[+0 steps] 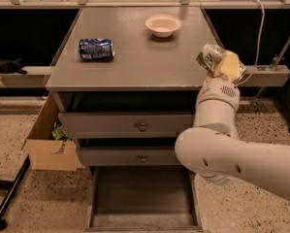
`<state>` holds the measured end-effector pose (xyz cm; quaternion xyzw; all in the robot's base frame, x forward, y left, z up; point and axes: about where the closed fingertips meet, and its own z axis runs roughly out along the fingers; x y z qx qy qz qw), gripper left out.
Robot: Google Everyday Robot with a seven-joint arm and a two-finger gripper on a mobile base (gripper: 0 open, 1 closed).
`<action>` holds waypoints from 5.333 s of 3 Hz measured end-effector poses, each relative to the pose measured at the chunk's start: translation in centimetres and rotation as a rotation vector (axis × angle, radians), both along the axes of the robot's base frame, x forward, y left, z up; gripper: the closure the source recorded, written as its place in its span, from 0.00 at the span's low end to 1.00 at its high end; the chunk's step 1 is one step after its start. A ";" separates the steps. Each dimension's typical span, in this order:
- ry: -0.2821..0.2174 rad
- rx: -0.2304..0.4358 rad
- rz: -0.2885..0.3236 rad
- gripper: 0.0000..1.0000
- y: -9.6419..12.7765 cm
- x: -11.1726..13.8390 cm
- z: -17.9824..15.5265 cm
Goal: Pick 7up can from bottom drawer and place on counter
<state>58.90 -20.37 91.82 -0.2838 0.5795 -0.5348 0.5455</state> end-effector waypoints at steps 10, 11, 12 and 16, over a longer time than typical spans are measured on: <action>-0.147 -0.368 0.209 1.00 11.7 9.4 7.9; -0.221 -0.553 0.159 1.00 12.1 10.0 11.3; -0.301 -0.931 0.055 1.00 12.3 12.3 15.6; -0.477 -1.004 0.163 1.00 15.3 14.1 19.3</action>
Offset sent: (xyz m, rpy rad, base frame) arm 0.0133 -0.0310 0.0091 0.1311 0.0109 -0.0816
